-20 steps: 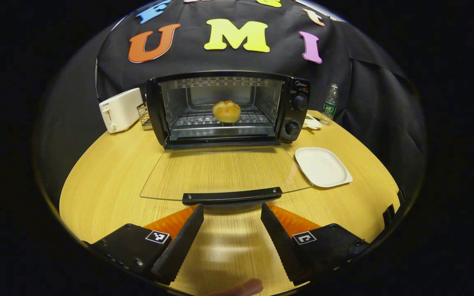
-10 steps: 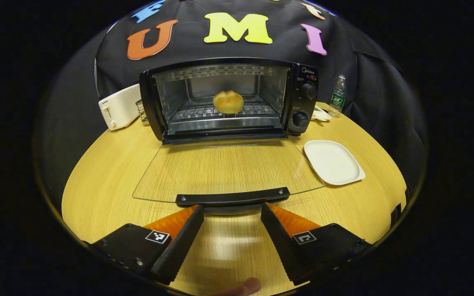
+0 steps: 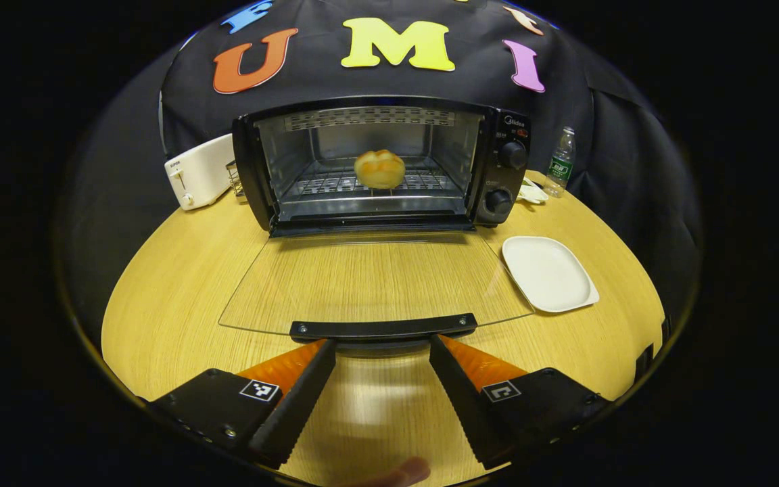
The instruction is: Open the electric oven with the left hand, put the food in, and close the electric oven.
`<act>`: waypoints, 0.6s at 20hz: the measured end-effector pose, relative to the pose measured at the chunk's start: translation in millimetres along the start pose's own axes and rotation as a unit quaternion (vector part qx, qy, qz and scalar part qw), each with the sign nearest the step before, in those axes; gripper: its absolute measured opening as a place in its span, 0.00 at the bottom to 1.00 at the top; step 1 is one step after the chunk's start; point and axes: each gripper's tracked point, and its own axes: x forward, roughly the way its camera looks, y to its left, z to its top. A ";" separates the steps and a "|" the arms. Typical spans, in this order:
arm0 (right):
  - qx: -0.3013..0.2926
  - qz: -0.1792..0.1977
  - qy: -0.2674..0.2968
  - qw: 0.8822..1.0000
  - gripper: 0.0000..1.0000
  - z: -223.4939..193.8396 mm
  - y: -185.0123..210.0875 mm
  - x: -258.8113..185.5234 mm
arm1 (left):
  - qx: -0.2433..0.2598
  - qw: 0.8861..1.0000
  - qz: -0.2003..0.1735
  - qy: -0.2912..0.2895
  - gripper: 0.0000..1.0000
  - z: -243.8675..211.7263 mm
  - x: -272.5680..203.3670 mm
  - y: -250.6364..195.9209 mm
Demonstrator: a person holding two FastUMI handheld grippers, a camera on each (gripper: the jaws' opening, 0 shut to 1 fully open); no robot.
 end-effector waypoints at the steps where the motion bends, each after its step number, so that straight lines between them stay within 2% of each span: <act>1: -0.002 -0.001 0.000 1.000 0.94 0.1 -0.9 1.2 | 0.002 1.000 0.001 -0.003 0.93 2.7 -1.6 0.0; 10: -0.002 -0.014 -0.021 1.000 0.94 9.0 -5.6 1.9 | 0.011 0.998 0.018 -0.057 0.93 44.1 -22.4 0.0; 11: -0.002 -0.012 -0.021 1.000 1.00 7.9 -5.4 1.8 | 0.009 0.998 0.018 -0.060 0.93 48.5 -24.1 0.4; 12: -0.003 -0.010 -0.020 1.000 0.94 7.0 -3.7 2.7 | 0.010 0.998 0.018 -0.066 0.94 54.0 -25.8 0.8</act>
